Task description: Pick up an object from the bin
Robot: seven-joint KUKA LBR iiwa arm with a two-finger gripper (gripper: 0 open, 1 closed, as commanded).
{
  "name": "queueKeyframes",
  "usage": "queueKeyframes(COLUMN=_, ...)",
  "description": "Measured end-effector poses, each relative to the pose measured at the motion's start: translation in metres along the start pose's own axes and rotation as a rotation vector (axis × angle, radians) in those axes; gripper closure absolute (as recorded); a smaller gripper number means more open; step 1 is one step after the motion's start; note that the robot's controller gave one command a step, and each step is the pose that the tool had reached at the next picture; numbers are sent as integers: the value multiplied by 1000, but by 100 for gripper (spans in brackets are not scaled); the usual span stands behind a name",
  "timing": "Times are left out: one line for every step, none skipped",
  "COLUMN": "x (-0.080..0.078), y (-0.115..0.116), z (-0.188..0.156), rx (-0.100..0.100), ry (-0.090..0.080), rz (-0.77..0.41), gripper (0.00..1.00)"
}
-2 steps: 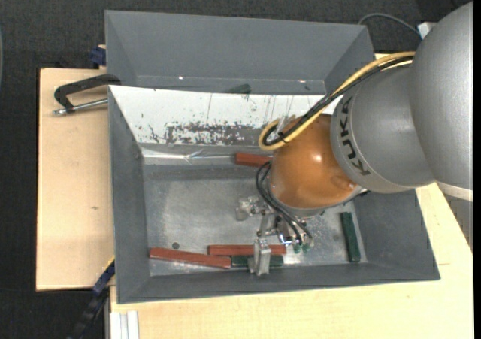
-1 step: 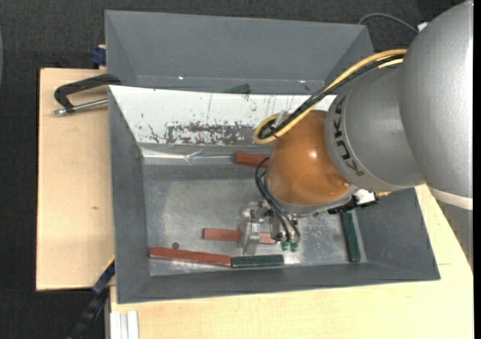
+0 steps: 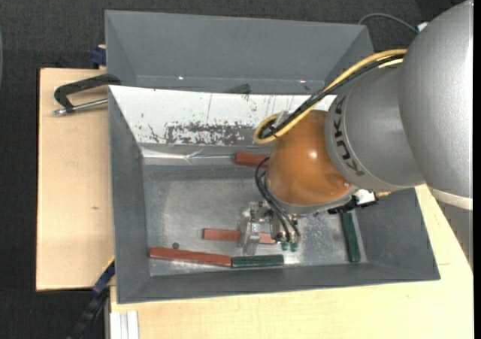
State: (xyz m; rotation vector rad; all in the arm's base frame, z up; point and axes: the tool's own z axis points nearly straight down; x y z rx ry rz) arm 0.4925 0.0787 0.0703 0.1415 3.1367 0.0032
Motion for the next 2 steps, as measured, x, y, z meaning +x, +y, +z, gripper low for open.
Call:
queueKeyframes(x=1, y=0, z=-3, rx=1, ry=4, rz=0, gripper=100)
queueKeyframes(x=1, y=0, z=-17, rx=1, ry=2, rz=-1, gripper=100)
